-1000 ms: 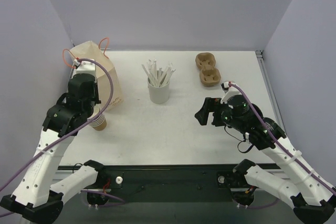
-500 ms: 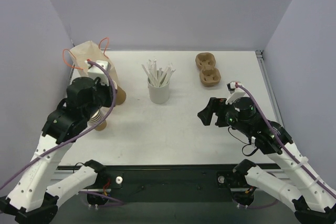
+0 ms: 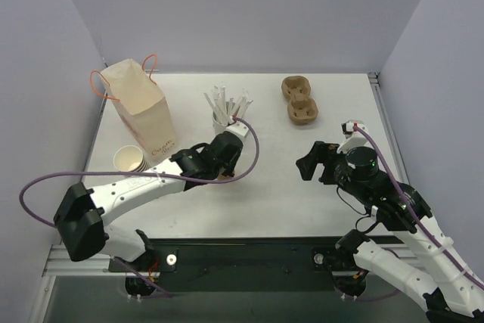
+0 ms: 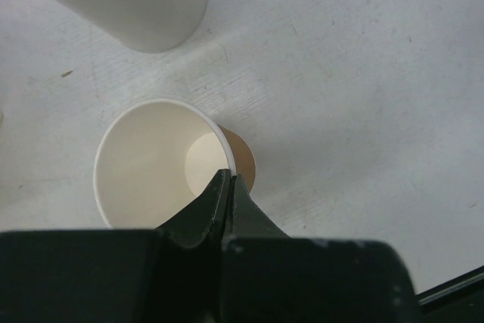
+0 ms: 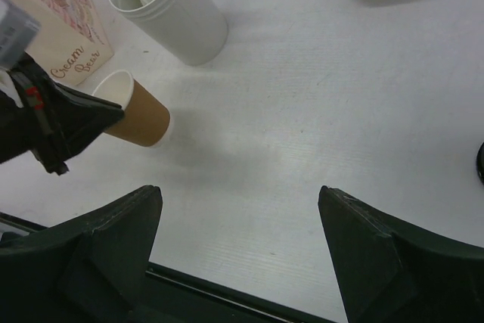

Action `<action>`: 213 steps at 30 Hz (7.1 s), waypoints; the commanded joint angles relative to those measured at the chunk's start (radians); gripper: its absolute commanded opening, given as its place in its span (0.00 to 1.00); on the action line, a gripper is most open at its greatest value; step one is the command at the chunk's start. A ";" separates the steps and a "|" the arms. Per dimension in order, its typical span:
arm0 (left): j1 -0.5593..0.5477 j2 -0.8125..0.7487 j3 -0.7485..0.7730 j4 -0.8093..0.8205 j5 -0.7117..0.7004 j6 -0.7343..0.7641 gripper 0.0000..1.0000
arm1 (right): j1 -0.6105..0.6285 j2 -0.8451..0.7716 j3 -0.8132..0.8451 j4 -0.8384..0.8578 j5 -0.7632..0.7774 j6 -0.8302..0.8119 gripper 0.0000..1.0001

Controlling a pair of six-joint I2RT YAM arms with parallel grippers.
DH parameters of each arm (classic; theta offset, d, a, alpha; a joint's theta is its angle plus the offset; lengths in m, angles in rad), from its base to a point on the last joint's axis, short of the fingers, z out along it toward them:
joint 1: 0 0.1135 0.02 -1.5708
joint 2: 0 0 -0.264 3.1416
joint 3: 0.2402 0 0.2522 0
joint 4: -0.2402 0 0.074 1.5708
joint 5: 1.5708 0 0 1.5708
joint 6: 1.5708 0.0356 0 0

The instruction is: Pack the takeout coffee

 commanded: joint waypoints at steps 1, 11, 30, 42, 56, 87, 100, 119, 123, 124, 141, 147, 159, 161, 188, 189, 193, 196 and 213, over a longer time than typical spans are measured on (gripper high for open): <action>-0.082 0.092 0.035 0.111 -0.115 -0.015 0.00 | -0.006 -0.064 -0.007 -0.016 0.077 0.008 0.88; -0.142 0.169 0.005 0.201 -0.018 -0.061 0.11 | -0.007 -0.114 -0.038 -0.035 0.134 0.009 0.88; -0.128 -0.269 0.083 0.000 0.053 0.126 0.94 | -0.119 0.166 0.083 -0.099 0.352 -0.121 0.82; -0.120 -0.521 -0.198 0.050 -0.067 0.266 0.97 | -0.581 0.435 0.185 -0.159 0.109 -0.218 0.51; -0.124 -0.514 -0.205 0.011 -0.103 0.277 0.97 | -0.730 0.584 0.189 -0.158 0.026 -0.292 0.37; -0.127 -0.512 -0.209 0.006 -0.090 0.283 0.96 | -0.773 0.691 0.188 -0.116 -0.024 -0.362 0.24; -0.125 -0.538 -0.216 0.016 -0.078 0.290 0.94 | -0.773 0.693 0.199 -0.118 -0.036 -0.380 0.17; -0.125 -0.590 -0.178 0.017 -0.024 0.143 0.84 | -0.655 0.516 0.309 -0.179 -0.174 -0.269 0.08; -0.125 -0.546 -0.086 -0.065 0.049 0.005 0.79 | -0.518 0.429 0.324 -0.132 -0.340 -0.175 0.08; -0.124 -0.544 -0.055 -0.063 0.080 -0.006 0.77 | -0.494 0.406 0.306 -0.059 -0.433 -0.146 0.07; -0.125 -0.504 -0.127 0.396 0.540 0.347 0.68 | -0.161 0.182 -0.074 0.815 -0.728 0.687 0.08; -0.125 -0.497 -0.170 0.528 0.575 0.378 0.66 | -0.108 0.202 -0.100 0.911 -0.762 0.761 0.08; -0.124 -0.497 -0.219 0.566 0.586 0.439 0.60 | -0.073 0.228 -0.140 1.059 -0.808 0.824 0.08; -0.125 -0.498 -0.225 0.571 0.586 0.447 0.59 | -0.070 0.229 -0.150 1.079 -0.813 0.837 0.08; -0.125 -0.521 -0.319 0.714 0.519 0.464 0.45 | -0.053 0.222 -0.183 1.143 -0.817 0.879 0.08; -0.125 -0.521 -0.320 0.717 0.511 0.464 0.45 | -0.053 0.222 -0.183 1.143 -0.817 0.879 0.08; -0.125 -0.533 -0.327 0.732 0.488 0.470 0.47 | -0.053 0.225 -0.190 1.142 -0.819 0.877 0.08; -0.125 -0.556 -0.343 0.744 0.467 0.474 0.50 | -0.053 0.225 -0.197 1.140 -0.820 0.876 0.08; -0.124 -0.527 -0.347 0.781 0.516 0.467 0.43 | -0.044 0.228 -0.211 1.172 -0.820 0.902 0.07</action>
